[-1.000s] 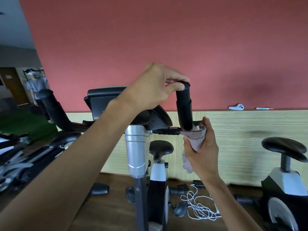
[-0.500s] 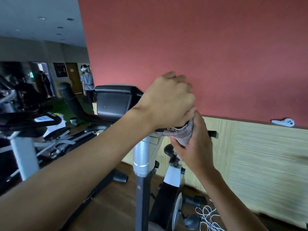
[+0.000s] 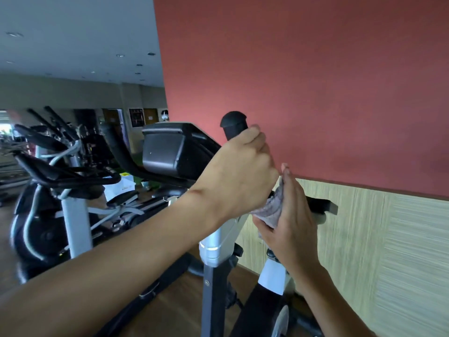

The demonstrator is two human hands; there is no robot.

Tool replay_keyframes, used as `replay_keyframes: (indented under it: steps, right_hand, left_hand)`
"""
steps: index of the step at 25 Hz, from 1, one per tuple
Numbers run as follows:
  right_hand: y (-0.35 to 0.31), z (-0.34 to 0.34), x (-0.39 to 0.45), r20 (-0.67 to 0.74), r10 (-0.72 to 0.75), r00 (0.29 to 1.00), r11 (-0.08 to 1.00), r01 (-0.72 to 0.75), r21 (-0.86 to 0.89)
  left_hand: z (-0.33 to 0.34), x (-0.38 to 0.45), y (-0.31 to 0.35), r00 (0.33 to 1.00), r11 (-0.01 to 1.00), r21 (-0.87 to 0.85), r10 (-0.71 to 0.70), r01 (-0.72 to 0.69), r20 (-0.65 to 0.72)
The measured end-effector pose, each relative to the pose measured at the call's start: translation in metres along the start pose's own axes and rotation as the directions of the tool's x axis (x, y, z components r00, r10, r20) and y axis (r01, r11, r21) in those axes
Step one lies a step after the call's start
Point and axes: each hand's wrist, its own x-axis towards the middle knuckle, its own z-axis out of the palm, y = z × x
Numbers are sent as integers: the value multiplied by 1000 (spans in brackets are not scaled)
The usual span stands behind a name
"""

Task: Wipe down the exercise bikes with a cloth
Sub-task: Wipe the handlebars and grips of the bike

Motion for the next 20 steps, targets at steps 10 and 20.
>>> replay_keyframes:
  steps: [10,20]
  right_hand:
    - [47,17,-9,-187,-272,944,955,241,-171]
    - [82,56,-9,-487,-442,753,879,256,-402]
  left_hand:
    - [6,-8,24,955,969,109,-191,220,-225]
    - [60,-36,59,844,926,-203,-375,319,-384]
